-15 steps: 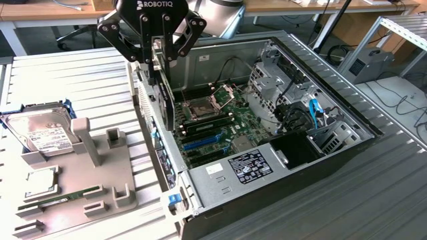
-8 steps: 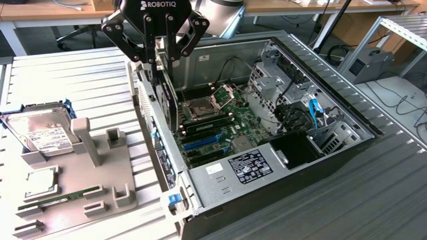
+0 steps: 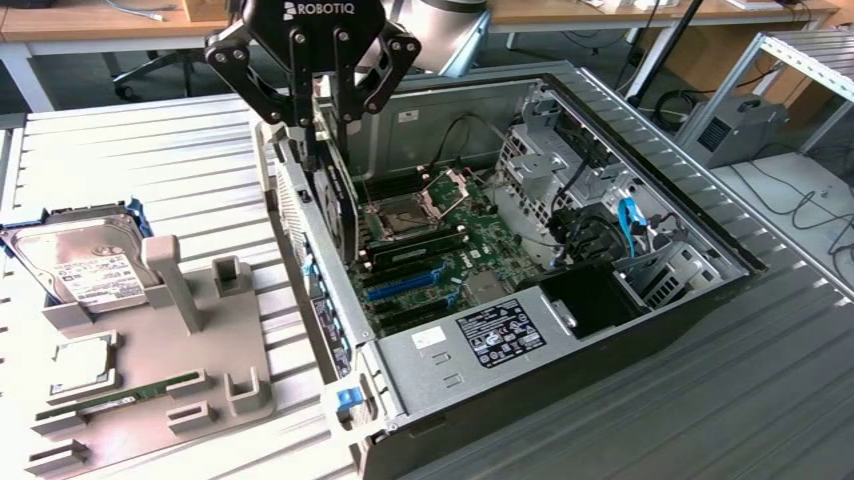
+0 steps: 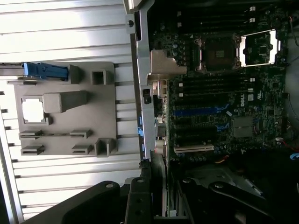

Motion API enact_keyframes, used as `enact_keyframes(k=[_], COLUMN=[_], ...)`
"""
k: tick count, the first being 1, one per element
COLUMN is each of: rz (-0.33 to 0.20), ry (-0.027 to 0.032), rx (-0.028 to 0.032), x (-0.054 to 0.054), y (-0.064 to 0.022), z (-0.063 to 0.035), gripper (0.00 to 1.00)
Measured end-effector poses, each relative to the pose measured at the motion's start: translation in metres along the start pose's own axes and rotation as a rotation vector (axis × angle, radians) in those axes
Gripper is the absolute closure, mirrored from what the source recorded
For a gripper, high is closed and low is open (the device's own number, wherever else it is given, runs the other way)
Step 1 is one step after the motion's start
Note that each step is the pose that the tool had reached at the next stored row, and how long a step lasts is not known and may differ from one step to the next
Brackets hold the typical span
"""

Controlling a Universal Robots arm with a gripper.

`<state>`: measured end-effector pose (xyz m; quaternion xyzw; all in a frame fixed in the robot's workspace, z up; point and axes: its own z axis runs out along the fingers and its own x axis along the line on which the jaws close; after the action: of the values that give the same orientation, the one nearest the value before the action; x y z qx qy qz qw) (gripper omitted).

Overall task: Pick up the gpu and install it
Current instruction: 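Pick up the gpu and move the gpu toward the slot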

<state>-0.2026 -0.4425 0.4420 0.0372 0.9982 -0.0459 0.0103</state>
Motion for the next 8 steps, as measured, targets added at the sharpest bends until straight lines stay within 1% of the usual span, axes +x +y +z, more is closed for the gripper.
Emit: enact_keyframes(k=[8], rz=[0.0], ry=[-0.0003], rx=[0.0044], x=[-0.0011], y=[0.0001], z=[0.0002], gripper=[0.74])
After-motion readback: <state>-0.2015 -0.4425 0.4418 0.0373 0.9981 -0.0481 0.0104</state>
